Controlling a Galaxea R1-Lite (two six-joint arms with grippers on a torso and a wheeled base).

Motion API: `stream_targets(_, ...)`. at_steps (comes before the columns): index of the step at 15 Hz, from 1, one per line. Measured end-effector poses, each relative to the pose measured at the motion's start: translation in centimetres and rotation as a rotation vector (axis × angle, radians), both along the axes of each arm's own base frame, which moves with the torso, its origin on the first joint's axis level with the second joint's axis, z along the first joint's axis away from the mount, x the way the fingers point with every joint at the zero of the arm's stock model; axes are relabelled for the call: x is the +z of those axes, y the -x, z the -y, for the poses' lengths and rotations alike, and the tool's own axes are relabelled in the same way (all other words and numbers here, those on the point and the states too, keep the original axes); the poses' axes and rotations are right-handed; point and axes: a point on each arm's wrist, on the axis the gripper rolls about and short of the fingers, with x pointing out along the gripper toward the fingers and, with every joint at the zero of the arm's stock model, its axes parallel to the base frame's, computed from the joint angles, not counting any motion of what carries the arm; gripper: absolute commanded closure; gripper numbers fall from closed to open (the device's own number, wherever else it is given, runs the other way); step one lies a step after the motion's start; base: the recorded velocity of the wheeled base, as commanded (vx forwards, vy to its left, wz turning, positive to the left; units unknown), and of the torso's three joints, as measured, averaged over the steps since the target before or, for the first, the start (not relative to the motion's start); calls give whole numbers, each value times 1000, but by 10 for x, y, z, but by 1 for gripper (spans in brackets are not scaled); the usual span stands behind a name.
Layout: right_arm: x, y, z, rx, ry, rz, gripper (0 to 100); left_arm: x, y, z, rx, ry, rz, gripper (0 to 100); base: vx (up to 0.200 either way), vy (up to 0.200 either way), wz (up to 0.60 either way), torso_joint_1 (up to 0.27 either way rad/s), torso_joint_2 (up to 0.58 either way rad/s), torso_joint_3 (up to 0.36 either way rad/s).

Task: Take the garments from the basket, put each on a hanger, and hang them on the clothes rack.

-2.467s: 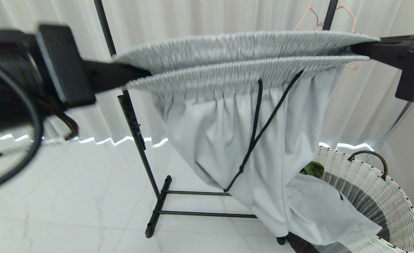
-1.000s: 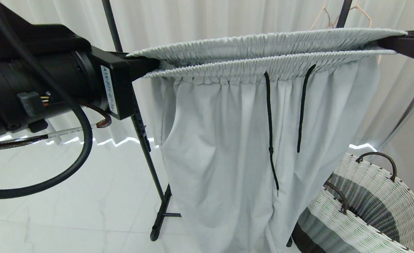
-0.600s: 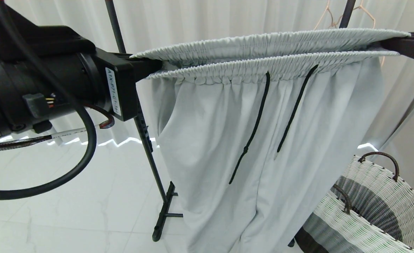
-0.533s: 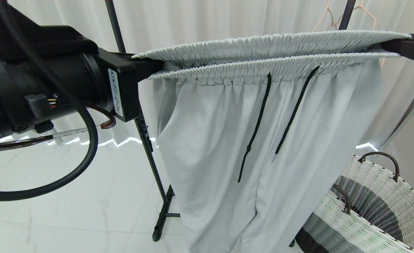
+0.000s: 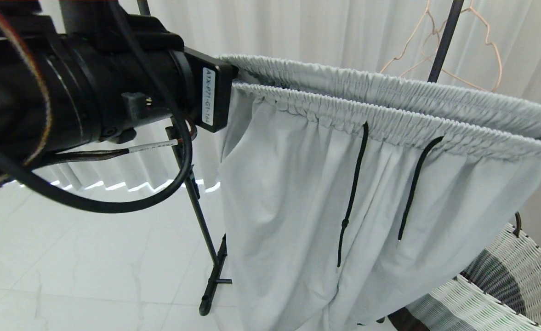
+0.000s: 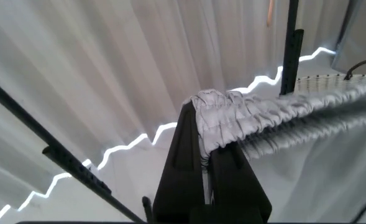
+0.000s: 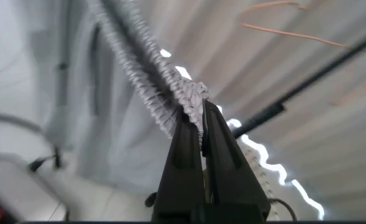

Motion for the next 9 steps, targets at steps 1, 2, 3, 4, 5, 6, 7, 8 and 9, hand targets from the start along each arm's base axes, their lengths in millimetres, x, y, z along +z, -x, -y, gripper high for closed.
stream_targets(1,-3,7,1,58,17,-10,100,1,-2,7,-12,4,0,100,0,0,0,0,0,0)
stream_targets(2,-6,11,0,101,30,-16,100,2,-4,12,-20,20,-5,100,0,0,0,0,0,0)
stream_targets(3,-7,13,-1,135,37,-18,100,3,-6,16,-27,46,-17,100,0,0,0,0,0,0)
stream_targets(4,-9,15,-4,161,43,-19,100,3,-6,21,-38,73,-35,100,0,0,0,0,0,0)
stream_targets(5,-9,16,-5,172,46,-20,100,1,-5,24,-48,87,-55,100,0,0,0,0,0,0)
stream_targets(6,-9,16,-5,171,48,-18,100,-2,-2,26,-58,85,-86,100,0,0,0,0,0,0)
stream_targets(7,-9,16,-5,156,50,-15,100,-6,2,25,-62,67,-138,100,0,0,0,0,0,0)
stream_targets(8,-9,14,-4,96,54,-1,100,-9,9,20,-65,50,-200,100,0,0,0,0,0,0)
stream_targets(9,-6,13,-4,28,38,21,100,-8,18,12,-73,44,-252,100,0,0,0,0,0,0)
